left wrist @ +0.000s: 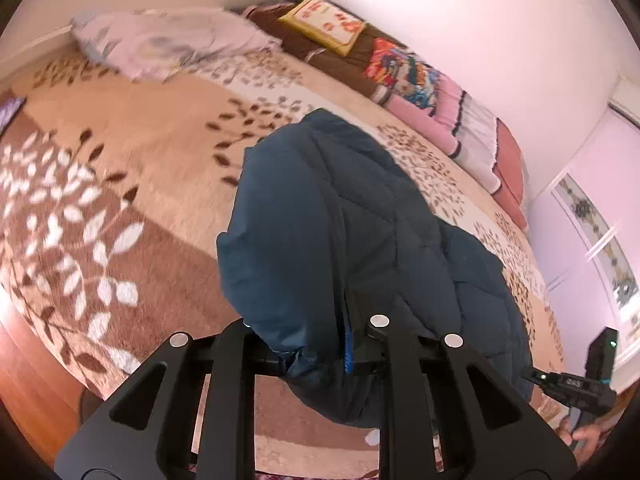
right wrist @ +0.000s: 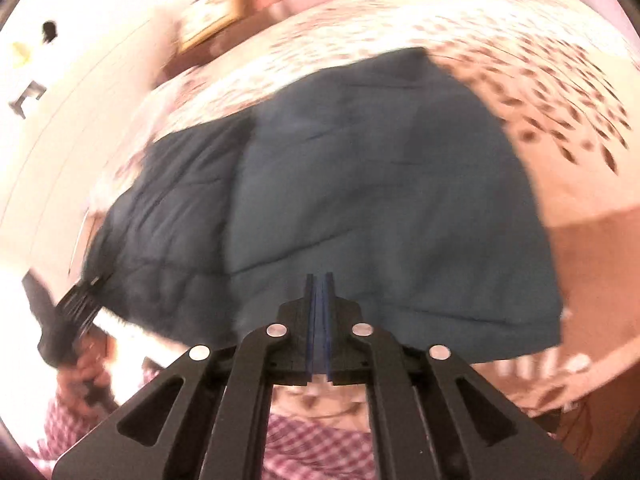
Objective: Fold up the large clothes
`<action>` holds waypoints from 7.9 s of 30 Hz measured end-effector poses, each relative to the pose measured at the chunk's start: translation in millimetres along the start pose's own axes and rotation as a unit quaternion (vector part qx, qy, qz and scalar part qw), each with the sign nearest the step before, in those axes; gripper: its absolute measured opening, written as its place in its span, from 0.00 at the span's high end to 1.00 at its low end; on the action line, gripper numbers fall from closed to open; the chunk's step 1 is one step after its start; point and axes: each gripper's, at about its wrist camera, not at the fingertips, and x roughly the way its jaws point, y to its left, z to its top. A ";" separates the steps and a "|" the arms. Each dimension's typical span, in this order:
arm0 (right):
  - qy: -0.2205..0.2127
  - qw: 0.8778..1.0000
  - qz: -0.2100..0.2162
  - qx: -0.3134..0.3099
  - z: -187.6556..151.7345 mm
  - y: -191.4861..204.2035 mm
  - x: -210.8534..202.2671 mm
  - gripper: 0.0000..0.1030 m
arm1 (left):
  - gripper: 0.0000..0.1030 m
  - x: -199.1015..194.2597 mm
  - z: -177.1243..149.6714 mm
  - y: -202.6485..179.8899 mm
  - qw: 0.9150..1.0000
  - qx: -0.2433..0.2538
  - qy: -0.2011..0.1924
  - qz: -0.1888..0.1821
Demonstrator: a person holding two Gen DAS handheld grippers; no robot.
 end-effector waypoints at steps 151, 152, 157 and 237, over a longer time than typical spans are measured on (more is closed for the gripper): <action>-0.016 0.998 -0.052 0.035 -61.9 -99.2 -16.0 1.00 | 0.42 -9.7 -119.2 -195.2 0.975 0.191 0.074 -0.090; -0.018 0.998 -0.048 0.039 -62.3 -101.1 -14.8 1.00 | 0.42 -11.8 -119.9 -195.1 0.975 0.192 0.072 -0.090; -0.022 0.998 -0.037 0.054 -66.4 -110.6 -15.9 1.00 | 0.42 -19.4 -126.8 -196.7 0.973 0.198 0.079 -0.094; -0.103 0.994 -0.022 -0.026 -6.2 -22.8 -74.7 0.78 | 0.31 -9.7 -146.6 -209.5 0.956 0.249 0.092 -0.122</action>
